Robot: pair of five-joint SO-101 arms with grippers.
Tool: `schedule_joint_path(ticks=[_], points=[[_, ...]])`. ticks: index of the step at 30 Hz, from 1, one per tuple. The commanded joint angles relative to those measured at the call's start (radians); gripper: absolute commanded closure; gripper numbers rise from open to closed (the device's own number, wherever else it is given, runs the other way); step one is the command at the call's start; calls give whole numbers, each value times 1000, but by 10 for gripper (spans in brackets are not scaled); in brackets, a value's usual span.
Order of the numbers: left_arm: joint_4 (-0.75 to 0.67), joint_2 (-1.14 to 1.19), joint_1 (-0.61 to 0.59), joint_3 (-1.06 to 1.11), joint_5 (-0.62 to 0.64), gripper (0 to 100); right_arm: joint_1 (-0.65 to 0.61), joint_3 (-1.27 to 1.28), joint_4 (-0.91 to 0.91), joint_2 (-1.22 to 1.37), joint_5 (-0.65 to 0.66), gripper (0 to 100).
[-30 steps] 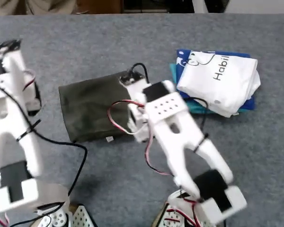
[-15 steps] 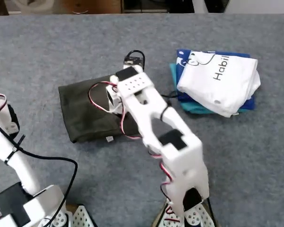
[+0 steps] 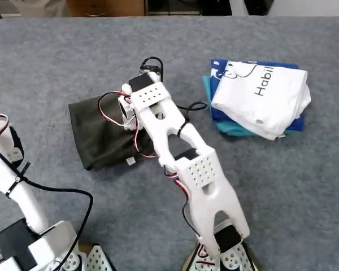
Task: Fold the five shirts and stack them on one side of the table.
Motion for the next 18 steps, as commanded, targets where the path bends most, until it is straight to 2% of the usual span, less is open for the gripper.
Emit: schedule_joint_path(ticks=[1,7,9,18], points=[[-8,-38,-8,-15,-6,980,-4,-65,98,58,61,991],[-8,-38,-9,-15,-8,980,101,-94,106,-12,126,998],[-8,-38,-11,-14,-8,980,139,-94,106,-70,186,998],[-8,-35,-8,-6,-8,980,302,-96,100,-320,611,997]])
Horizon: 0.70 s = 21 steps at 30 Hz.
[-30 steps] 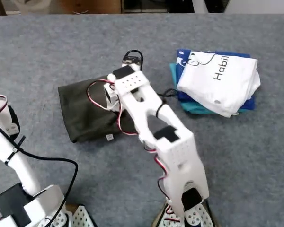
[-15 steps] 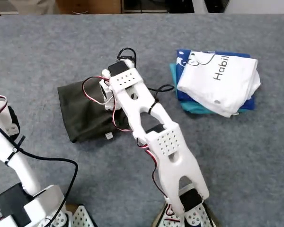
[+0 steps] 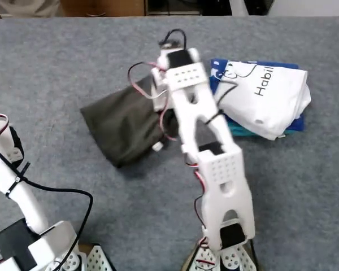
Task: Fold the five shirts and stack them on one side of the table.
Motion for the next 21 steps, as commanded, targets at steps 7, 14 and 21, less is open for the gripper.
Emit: schedule_joint_path(ticks=[7,14,21], points=[[-8,-31,-5,-6,-8,980,271,-133,17,-203,350,997],[-8,-30,-2,-6,-6,980,478,-315,-80,-202,482,997],[-8,-31,-2,-6,-6,980,636,-320,-123,-183,545,997]])
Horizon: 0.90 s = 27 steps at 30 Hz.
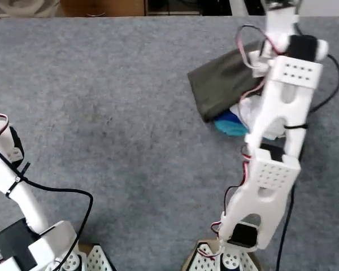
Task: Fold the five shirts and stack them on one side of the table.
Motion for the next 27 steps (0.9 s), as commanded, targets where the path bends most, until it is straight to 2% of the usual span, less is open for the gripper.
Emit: schedule_joint_path(ticks=[1,13,21,27], points=[[-8,-31,-2,-8,-6,980,88,-62,-20,-50,21,997],[-8,-33,0,-12,-6,980,246,-65,29,-4,21,997],[-8,-36,0,-11,-6,980,274,-59,55,-2,26,997],[-8,-36,0,-8,-6,980,262,-58,110,-2,129,996]])
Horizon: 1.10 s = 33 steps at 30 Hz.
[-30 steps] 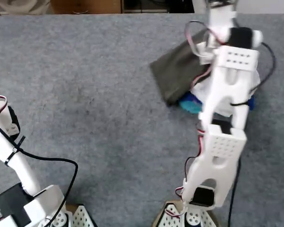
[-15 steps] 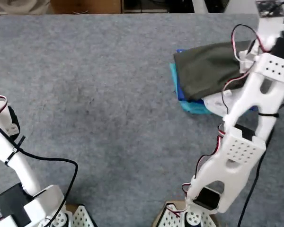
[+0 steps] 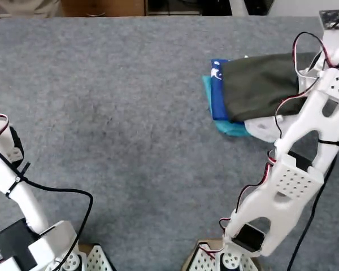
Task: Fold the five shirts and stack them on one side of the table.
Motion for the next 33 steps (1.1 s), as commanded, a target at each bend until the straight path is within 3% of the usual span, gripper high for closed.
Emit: schedule_joint_path(ticks=[1,4,9,11,14,17,21,23,29,33], points=[[-6,-36,0,-8,-6,980,10,-58,12,-5,32,994],[-6,-35,-2,-8,-6,980,13,-59,21,-10,5,885],[-5,-38,-11,-17,-6,979,13,-67,25,-12,-9,526],[0,-38,-26,-23,-6,978,8,-67,25,-12,-14,487],[0,-27,-92,-84,-6,964,7,-67,25,-12,-17,556],[-21,-25,-201,-166,-6,871,7,-64,25,-12,-17,670],[-175,-24,-341,-183,-3,748,-5,-65,26,-12,-17,910],[-293,-4,-404,-157,-5,736,-21,-67,25,-12,-17,998],[-638,272,-485,-130,0,733,-97,-65,28,-12,-17,929],[-718,542,-453,-270,63,736,-160,-67,28,-12,-17,929]])
